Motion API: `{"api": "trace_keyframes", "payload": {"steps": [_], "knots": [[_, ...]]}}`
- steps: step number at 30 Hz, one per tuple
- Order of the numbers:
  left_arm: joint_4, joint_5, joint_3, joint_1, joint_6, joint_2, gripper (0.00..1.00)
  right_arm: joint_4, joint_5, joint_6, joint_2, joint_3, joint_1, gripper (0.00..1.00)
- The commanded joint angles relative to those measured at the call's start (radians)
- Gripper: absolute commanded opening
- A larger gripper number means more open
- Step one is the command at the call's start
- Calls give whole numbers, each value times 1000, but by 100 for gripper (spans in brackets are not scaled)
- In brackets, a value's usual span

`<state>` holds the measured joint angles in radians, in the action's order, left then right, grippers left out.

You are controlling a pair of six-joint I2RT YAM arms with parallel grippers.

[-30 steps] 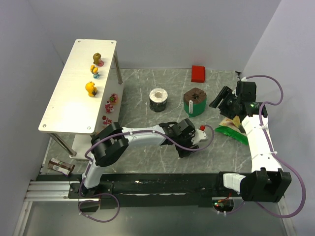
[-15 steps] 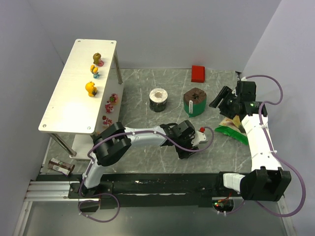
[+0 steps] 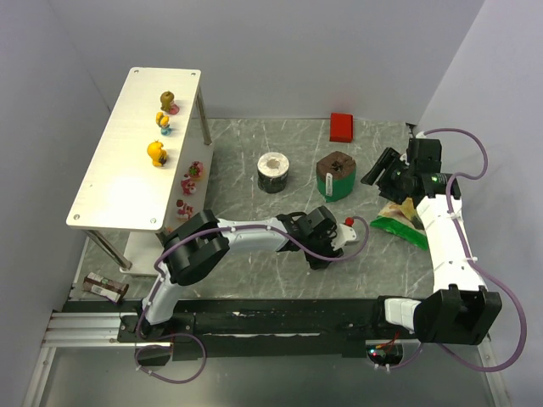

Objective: Place and organize the plastic toys onto the shelf

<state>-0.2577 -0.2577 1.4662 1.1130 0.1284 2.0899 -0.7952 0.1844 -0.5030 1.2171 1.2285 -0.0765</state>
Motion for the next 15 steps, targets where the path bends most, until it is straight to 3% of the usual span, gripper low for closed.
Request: {"api": "trace_keyframes", "payload": {"steps": [1,8,15], "knots": [[60,-25,-1,-5,-16,1,47,5,-3,14,2,49,-6,73],[64,6,-27,-8,-35,-30,14,17,7,11,13,46,-8,73],[-9,118,-26,-44,-121,-117,1,60,26,15,-11,19,-8,74]]}}
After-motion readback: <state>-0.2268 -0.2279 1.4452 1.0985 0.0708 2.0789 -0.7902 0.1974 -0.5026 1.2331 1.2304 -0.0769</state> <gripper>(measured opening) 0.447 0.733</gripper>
